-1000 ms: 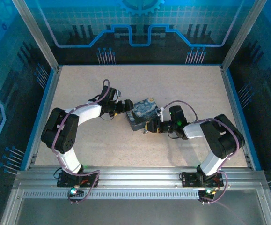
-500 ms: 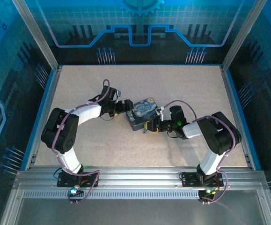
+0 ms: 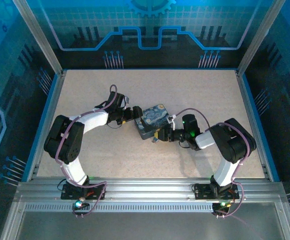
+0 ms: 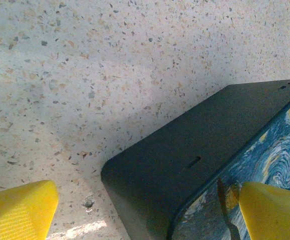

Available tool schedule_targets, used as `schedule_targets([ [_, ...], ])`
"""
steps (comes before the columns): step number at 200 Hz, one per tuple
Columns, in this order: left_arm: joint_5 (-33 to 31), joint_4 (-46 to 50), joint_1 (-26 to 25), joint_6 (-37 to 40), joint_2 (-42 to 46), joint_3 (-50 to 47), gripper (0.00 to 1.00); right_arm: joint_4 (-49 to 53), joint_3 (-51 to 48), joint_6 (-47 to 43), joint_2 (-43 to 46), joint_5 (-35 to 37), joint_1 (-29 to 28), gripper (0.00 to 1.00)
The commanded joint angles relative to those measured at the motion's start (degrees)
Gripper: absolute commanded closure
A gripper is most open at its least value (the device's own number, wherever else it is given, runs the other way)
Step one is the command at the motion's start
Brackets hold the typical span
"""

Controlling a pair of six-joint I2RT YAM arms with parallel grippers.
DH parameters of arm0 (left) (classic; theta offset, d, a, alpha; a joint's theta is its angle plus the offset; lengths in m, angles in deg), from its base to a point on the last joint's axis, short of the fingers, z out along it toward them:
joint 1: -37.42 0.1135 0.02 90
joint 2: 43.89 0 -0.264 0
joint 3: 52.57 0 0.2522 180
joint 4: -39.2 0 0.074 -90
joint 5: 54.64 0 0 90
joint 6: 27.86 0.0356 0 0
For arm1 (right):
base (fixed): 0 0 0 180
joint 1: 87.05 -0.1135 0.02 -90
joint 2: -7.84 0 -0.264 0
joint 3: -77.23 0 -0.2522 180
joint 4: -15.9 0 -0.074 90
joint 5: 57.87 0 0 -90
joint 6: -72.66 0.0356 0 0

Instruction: Unlock the padlock with the key

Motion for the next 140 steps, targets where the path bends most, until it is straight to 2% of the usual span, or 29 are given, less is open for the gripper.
schedule_targets([
  [1, 0.8, 2.7, 0.4, -0.5, 1.5, -0.3, 0.06, -2.3, -1.2, -0.4, 1.2, -1.8, 0.8, 0.51],
  [101, 0.9, 2.6, 0.3, -0.6, 1.9, -0.5, 0.06, -1.2, -0.5, -0.5, 0.5, -1.5, 1.0, 0.65],
  [140, 0.8, 2.7, 0.4, -0.6, 2.3, -0.7, 0.06, 0.5, -0.1, 0.2, -0.2, -0.1, 0.9, 0.83],
])
